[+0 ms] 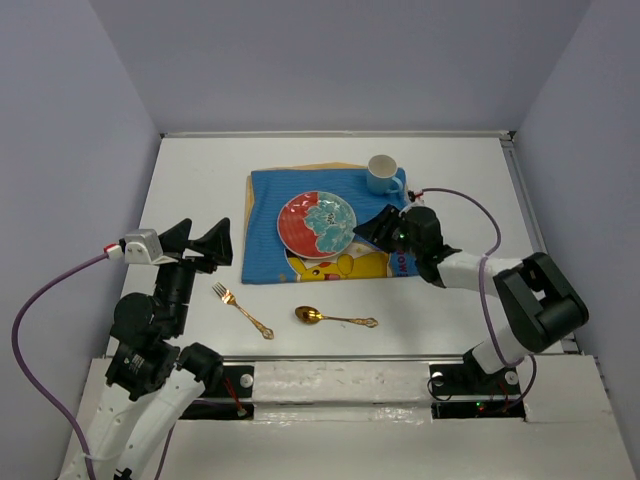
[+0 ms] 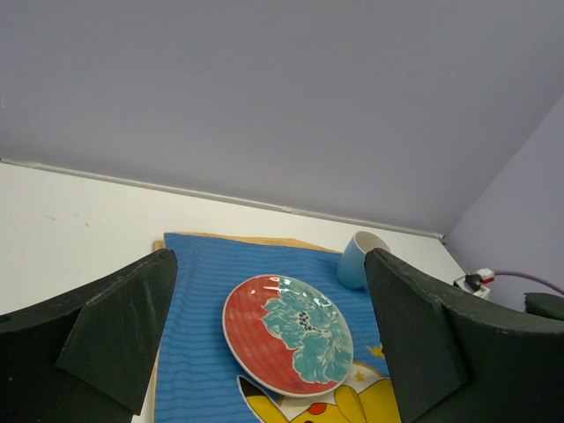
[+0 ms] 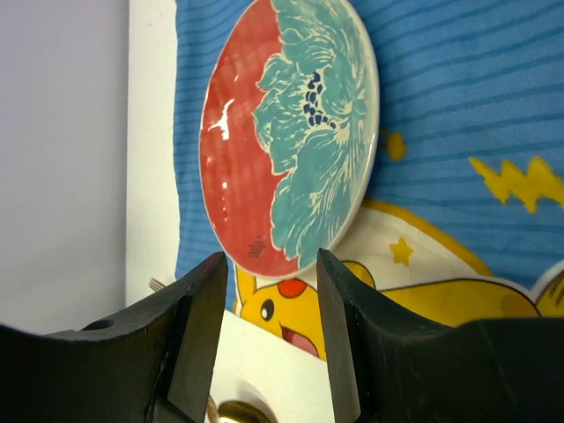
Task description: Set the dinner table for one person
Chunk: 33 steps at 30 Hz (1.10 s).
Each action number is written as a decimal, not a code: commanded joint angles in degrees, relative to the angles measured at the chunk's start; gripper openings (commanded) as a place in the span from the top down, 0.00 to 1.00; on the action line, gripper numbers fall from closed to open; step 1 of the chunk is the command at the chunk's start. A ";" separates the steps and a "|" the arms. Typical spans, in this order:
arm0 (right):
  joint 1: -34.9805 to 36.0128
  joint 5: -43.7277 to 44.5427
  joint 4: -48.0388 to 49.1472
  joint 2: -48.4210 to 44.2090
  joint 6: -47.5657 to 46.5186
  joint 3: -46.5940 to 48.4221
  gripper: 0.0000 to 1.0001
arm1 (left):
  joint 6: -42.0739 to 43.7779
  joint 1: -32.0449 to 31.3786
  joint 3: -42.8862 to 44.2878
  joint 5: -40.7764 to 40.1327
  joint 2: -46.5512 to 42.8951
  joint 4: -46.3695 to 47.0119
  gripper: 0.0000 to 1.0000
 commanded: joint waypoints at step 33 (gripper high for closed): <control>36.12 11.73 -41.83 1.52 -46.19 12.88 0.44 | -0.06 0.74 0.12 -0.78 2.42 3.07 0.01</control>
